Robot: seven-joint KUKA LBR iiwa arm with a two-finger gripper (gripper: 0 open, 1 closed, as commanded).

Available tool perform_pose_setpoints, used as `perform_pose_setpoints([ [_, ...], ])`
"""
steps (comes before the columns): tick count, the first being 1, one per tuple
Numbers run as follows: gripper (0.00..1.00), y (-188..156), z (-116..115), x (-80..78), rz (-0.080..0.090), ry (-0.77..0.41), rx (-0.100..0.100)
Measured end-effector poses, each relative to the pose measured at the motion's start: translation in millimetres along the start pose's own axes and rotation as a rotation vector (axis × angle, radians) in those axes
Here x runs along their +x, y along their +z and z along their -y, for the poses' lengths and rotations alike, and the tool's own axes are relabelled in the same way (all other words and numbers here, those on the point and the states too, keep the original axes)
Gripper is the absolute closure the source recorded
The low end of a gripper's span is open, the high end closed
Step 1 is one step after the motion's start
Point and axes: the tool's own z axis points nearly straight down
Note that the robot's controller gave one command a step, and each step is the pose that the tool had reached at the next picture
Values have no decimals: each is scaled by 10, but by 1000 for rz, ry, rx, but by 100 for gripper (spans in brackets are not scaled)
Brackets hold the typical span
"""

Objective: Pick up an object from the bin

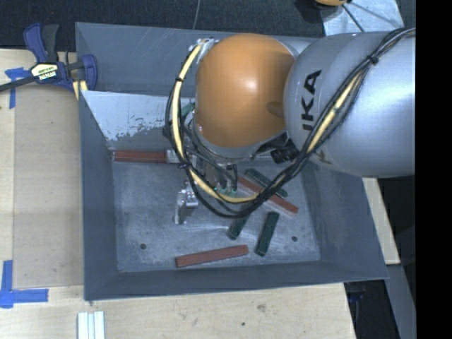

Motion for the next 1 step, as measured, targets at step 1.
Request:
perform_pose_setpoints([
  [1,0,499,357,-82,6,-3,-2],
])
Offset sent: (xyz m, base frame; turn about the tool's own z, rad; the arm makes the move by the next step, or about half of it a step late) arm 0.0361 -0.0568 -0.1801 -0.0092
